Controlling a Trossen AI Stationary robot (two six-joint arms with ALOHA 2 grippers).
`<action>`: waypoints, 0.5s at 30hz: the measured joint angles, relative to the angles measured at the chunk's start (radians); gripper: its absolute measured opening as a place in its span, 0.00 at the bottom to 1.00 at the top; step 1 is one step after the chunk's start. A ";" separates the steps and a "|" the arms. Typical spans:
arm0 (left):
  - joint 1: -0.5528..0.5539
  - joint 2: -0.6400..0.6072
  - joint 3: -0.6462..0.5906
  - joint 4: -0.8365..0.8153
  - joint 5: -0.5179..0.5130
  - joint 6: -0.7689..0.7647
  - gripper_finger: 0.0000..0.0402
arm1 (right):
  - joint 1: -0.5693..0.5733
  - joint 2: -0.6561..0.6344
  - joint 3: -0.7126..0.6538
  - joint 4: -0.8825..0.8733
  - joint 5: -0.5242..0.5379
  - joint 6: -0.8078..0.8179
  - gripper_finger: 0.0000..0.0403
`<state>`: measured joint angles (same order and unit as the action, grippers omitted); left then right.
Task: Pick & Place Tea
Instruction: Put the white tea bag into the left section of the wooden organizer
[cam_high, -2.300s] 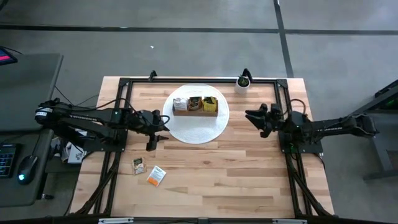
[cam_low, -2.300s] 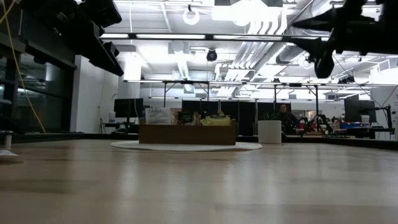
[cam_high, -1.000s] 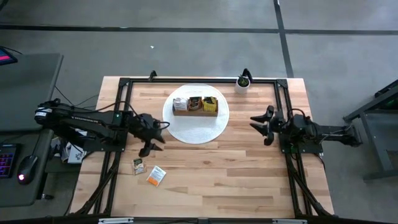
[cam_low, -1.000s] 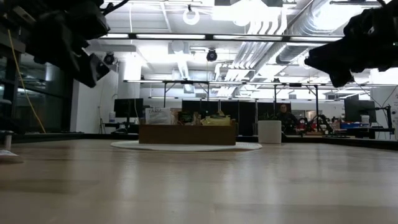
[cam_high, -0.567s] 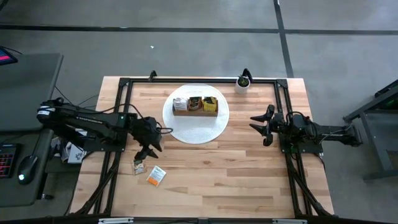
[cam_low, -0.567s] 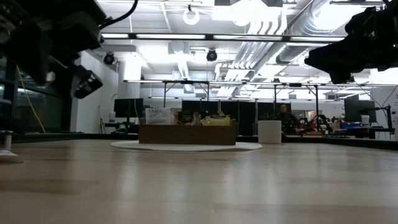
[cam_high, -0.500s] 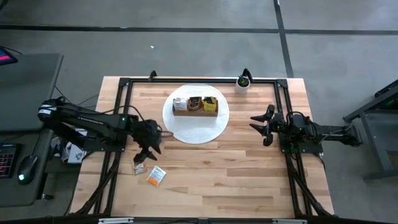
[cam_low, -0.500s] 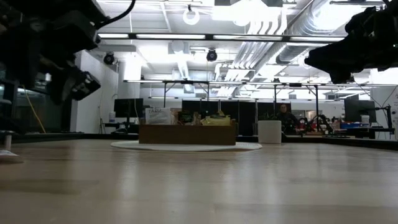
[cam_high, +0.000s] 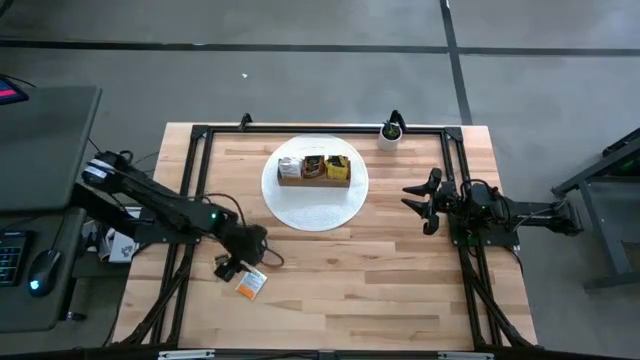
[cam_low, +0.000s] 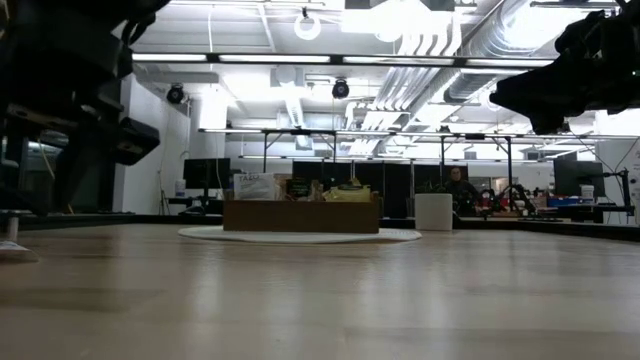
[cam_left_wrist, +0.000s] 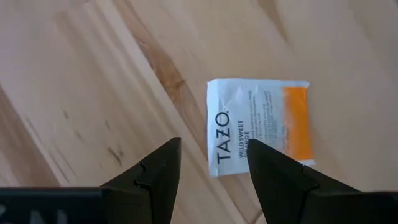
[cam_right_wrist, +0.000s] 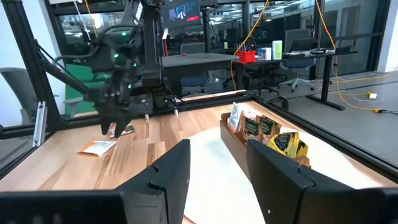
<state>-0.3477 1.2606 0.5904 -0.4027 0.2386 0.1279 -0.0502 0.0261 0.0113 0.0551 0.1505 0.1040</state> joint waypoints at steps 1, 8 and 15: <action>-0.013 0.021 0.013 -0.007 -0.017 0.011 0.46 | 0.000 0.000 0.000 0.000 0.000 0.000 0.38; -0.054 0.167 0.091 -0.046 -0.028 0.056 0.46 | 0.000 0.000 0.000 0.001 0.000 0.000 0.38; -0.052 0.273 0.129 -0.059 -0.028 0.082 0.46 | 0.000 0.000 0.000 0.001 0.000 0.000 0.38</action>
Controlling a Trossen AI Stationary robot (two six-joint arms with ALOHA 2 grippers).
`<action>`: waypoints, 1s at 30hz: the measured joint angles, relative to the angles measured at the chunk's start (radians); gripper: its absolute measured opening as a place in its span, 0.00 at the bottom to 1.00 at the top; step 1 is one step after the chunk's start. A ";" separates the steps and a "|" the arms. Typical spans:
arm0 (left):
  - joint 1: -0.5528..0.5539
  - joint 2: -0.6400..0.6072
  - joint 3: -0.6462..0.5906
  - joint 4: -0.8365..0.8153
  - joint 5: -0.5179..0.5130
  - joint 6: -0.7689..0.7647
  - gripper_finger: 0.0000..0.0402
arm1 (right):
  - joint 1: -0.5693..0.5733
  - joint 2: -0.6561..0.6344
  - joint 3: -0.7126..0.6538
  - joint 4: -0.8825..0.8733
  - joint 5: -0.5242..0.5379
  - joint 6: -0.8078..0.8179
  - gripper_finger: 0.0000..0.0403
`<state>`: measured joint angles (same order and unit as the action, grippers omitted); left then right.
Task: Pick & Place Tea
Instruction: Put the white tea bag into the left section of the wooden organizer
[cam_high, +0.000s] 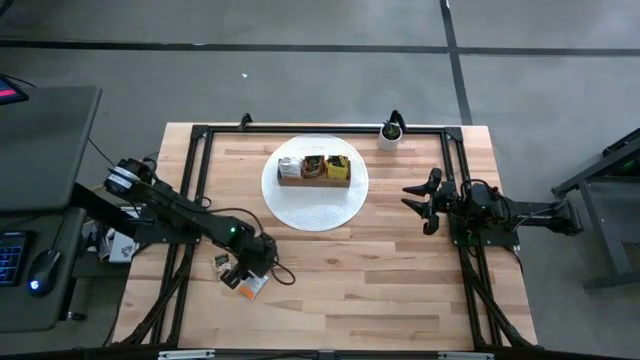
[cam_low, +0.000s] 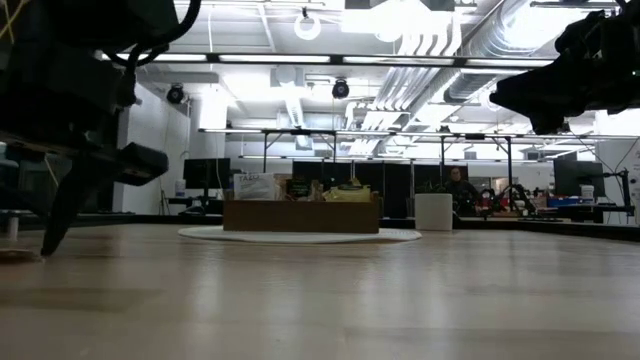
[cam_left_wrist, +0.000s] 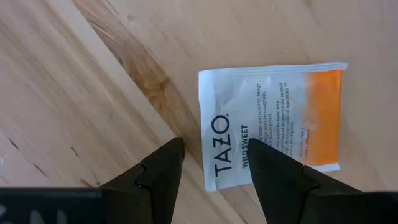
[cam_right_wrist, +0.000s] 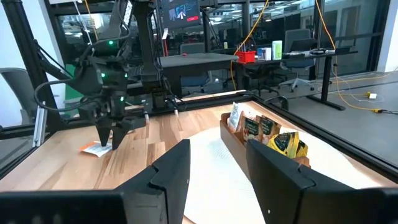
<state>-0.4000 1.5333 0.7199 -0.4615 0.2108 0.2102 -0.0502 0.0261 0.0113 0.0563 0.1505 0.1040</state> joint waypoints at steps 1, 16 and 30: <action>0.000 0.009 0.001 -0.002 0.000 0.003 0.46 | 0.000 0.000 0.000 0.000 0.000 0.000 0.38; 0.002 0.050 0.001 -0.015 -0.044 0.000 0.07 | 0.000 0.000 0.000 0.000 0.000 0.000 0.38; 0.001 0.047 0.121 -0.185 -0.244 -0.135 0.00 | 0.000 0.000 0.000 0.000 0.000 0.000 0.38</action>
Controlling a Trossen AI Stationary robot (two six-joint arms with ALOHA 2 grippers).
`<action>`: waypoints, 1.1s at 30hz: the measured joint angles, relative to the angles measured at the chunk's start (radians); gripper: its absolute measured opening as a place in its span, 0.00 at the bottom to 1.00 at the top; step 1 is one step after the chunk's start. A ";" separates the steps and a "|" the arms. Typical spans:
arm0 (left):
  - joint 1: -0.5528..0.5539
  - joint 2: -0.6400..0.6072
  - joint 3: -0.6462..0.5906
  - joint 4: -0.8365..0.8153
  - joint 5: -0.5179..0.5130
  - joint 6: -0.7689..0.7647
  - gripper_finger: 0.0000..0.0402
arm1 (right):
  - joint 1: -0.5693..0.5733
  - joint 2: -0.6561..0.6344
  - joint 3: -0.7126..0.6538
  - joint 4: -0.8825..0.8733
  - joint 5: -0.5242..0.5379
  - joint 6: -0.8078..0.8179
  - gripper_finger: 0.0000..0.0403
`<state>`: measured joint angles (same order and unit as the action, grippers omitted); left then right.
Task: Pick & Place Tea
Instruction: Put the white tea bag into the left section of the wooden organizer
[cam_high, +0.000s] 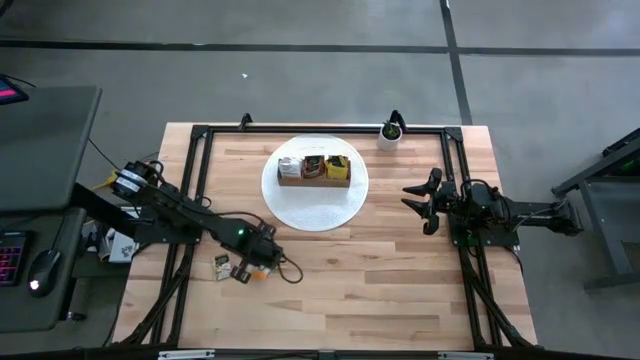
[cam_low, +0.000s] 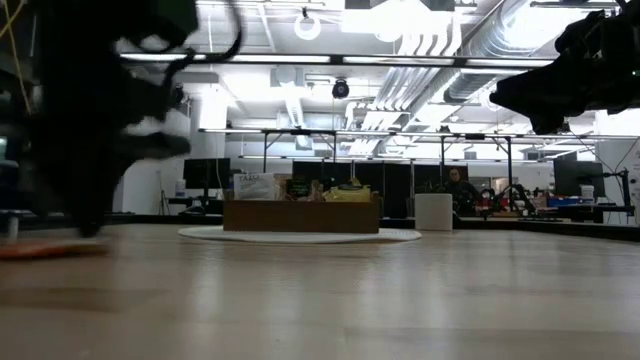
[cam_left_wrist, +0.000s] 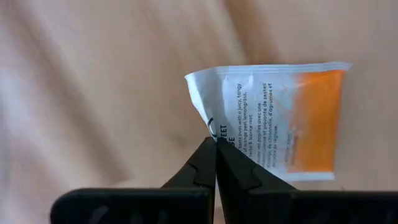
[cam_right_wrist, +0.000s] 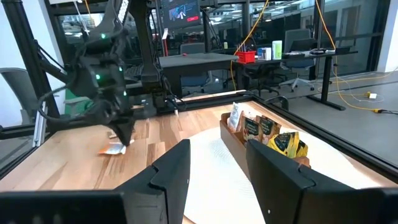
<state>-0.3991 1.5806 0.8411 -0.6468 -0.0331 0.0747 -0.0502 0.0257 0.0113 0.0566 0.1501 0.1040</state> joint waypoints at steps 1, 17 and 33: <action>0.001 0.002 0.026 -0.024 -0.027 0.002 0.00 | 0.000 0.000 0.000 0.000 0.000 0.000 0.38; 0.029 -0.005 0.356 -0.348 -0.453 -0.163 0.00 | 0.000 0.000 0.000 0.007 0.000 0.000 0.38; 0.362 -0.007 0.473 -0.418 -0.460 0.029 0.00 | 0.000 0.000 0.000 0.007 0.000 0.000 0.38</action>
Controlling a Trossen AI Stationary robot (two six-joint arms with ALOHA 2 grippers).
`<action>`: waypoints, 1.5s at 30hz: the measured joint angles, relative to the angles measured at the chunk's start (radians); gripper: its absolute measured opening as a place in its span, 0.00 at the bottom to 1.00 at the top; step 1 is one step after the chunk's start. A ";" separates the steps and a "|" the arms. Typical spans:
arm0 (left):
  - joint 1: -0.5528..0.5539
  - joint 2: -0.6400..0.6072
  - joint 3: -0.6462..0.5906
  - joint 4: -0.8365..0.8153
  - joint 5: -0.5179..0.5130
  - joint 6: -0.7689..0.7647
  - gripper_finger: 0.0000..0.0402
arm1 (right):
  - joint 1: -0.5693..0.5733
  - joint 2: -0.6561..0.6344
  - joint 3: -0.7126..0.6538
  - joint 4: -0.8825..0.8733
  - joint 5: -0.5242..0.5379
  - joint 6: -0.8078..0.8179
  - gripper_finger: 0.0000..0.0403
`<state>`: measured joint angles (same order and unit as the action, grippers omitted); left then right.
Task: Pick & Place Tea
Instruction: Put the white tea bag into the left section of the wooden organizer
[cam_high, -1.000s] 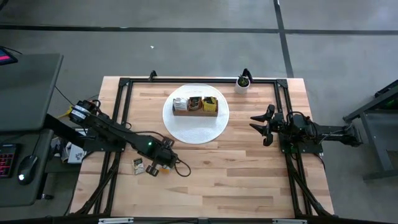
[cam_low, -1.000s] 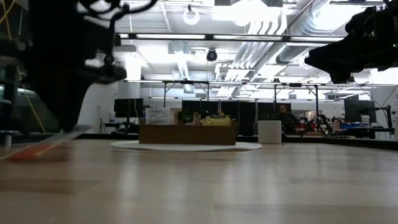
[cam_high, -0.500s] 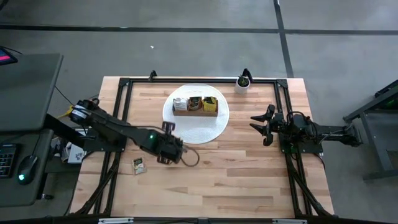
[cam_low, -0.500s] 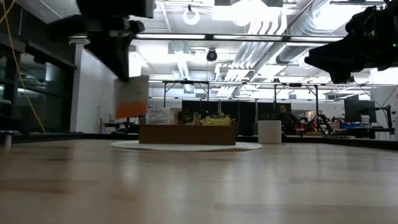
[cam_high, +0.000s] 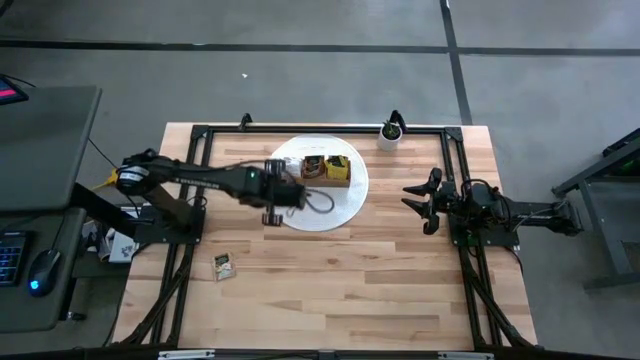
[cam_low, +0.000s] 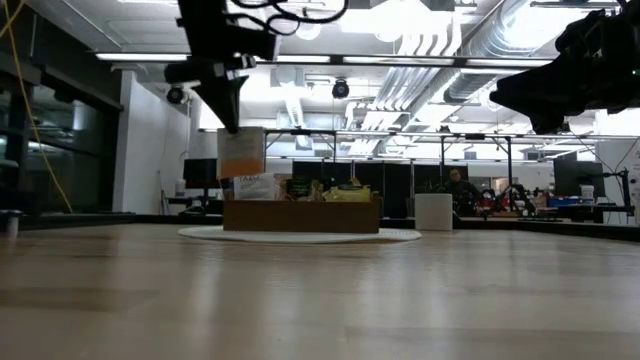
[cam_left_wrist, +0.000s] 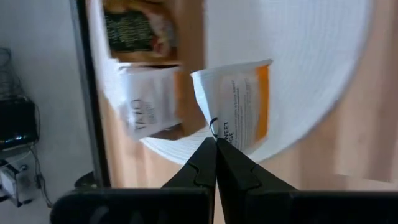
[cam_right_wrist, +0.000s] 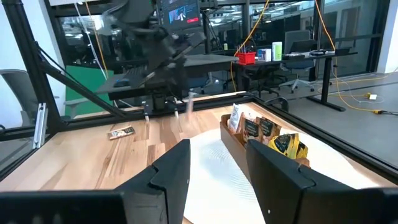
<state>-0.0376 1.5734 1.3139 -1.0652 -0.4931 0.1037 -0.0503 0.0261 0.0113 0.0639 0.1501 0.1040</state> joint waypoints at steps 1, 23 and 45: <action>0.021 0.000 0.002 0.005 -0.003 0.019 0.00 | 0.000 0.000 0.000 0.000 0.000 0.000 0.38; 0.309 0.028 0.002 0.195 0.126 0.338 0.00 | 0.000 0.000 0.000 0.000 0.000 0.000 0.38; 0.312 0.151 -0.002 0.209 -0.060 0.364 0.00 | 0.000 0.000 0.000 0.000 0.000 0.000 0.38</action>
<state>0.2749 1.7248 1.3121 -0.8558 -0.5530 0.4675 -0.0505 0.0257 0.0113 0.0639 0.1501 0.1040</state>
